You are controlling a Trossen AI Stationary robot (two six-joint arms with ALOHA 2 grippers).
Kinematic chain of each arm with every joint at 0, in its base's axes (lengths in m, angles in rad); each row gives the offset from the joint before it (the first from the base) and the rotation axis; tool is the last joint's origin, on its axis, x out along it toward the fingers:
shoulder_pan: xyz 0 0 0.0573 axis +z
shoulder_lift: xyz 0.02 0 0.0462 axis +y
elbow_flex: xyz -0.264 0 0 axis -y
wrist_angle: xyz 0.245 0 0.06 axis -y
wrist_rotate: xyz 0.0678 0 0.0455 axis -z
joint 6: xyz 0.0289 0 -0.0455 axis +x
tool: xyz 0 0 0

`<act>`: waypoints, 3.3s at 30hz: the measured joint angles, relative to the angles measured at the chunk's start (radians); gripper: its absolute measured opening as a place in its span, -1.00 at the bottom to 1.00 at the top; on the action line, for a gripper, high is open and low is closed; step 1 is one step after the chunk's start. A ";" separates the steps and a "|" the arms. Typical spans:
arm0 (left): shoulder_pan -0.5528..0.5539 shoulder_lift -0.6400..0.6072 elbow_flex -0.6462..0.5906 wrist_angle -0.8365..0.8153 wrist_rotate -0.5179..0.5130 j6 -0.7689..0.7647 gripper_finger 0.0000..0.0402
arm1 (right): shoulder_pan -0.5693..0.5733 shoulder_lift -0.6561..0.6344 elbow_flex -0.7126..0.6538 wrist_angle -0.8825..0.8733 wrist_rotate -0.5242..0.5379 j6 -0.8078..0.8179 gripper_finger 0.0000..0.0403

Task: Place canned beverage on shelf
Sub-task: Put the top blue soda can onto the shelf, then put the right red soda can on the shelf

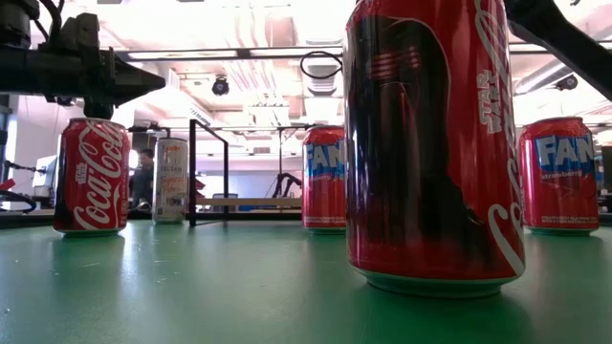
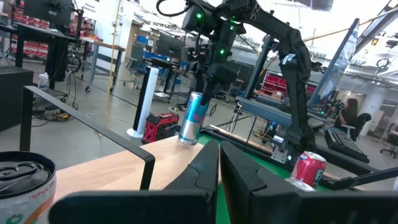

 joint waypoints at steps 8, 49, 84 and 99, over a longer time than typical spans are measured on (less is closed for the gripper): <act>0.000 0.000 0.000 0.000 0.000 0.000 -1.00 | 0.000 0.008 0.000 -0.002 -0.001 0.001 0.29; 0.000 0.000 0.000 0.000 0.000 0.000 -1.00 | 0.007 0.009 -0.016 -0.024 -0.011 0.035 0.74; 0.000 0.000 0.000 0.000 0.000 0.000 -1.00 | 0.581 -0.715 -0.704 -0.057 0.125 1.043 0.91; 0.000 0.000 0.000 0.000 0.000 0.000 -1.00 | 0.784 -0.762 -0.998 0.048 -0.038 1.353 0.91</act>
